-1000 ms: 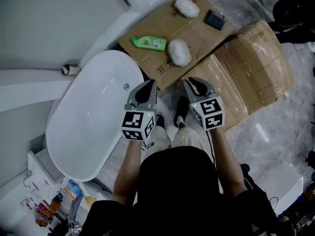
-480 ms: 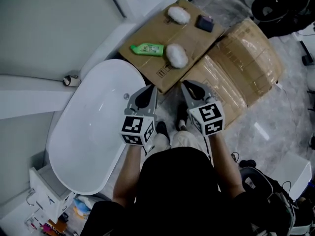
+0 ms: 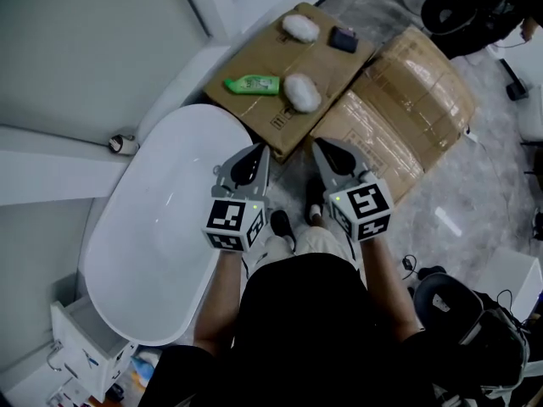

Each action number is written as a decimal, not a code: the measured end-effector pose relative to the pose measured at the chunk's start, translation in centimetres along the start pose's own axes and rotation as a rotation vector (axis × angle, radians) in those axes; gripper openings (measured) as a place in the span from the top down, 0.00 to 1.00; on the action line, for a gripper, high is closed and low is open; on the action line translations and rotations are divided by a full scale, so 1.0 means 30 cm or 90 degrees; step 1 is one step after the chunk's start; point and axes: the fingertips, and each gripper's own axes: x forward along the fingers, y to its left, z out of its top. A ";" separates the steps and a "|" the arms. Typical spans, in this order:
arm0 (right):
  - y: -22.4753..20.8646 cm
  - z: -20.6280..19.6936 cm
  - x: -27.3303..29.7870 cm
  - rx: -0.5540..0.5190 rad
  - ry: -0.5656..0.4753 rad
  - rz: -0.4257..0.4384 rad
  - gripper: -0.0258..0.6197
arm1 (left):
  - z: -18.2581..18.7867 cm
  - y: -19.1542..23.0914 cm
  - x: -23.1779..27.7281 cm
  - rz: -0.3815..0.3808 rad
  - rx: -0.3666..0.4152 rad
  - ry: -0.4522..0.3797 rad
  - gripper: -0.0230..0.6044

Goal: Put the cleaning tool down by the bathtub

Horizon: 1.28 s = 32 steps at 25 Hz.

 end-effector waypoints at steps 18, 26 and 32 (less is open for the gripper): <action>0.150 0.083 -0.122 -0.003 -0.054 -0.029 0.95 | 0.057 -0.027 -0.160 -0.040 0.028 -0.040 0.97; 0.151 0.104 -0.173 -0.001 -0.064 -0.034 0.95 | 0.087 -0.067 -0.177 -0.053 0.034 -0.056 0.97; 0.158 0.117 -0.185 -0.003 -0.074 -0.034 0.95 | 0.093 -0.087 -0.180 -0.061 0.038 -0.057 0.97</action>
